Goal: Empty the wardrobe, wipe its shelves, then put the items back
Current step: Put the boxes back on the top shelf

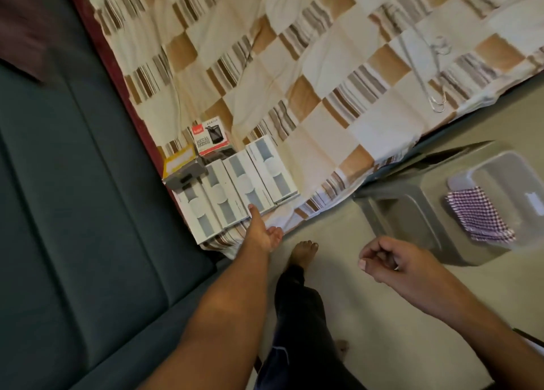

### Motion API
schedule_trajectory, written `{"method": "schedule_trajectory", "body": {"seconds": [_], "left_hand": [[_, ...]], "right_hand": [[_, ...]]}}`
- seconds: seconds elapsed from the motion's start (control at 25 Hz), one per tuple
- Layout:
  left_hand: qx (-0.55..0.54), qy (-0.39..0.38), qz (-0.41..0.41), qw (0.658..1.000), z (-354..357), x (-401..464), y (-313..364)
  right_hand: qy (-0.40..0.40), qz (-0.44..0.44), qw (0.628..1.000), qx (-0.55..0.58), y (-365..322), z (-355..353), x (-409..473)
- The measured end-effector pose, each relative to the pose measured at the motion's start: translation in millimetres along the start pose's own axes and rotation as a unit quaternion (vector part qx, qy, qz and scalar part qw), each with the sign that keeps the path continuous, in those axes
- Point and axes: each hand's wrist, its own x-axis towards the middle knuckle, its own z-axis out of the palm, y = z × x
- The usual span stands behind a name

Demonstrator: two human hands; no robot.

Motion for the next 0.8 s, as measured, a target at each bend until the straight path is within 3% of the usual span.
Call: {"method": "schedule_trajectory", "body": {"seconds": [0.48, 0.56, 0.8], "left_hand": [[-0.128, -0.032, 0.011, 0.991, -4.5, 48.0, -16.9], [-0.140, -0.033, 0.011, 0.990, -10.1, 50.7, -15.6], [-0.116, -0.036, 0.012, 0.993, -14.5, 58.3, -9.6]], "right_hand": [[-0.031, 0.209, 0.968, 0.133, 24.8, 65.2, 189.5], [-0.038, 0.197, 0.969, 0.146, 17.4, 79.7, 221.9], [0.019, 0.083, 0.996, -0.007, -5.0, 124.5, 281.4]]}}
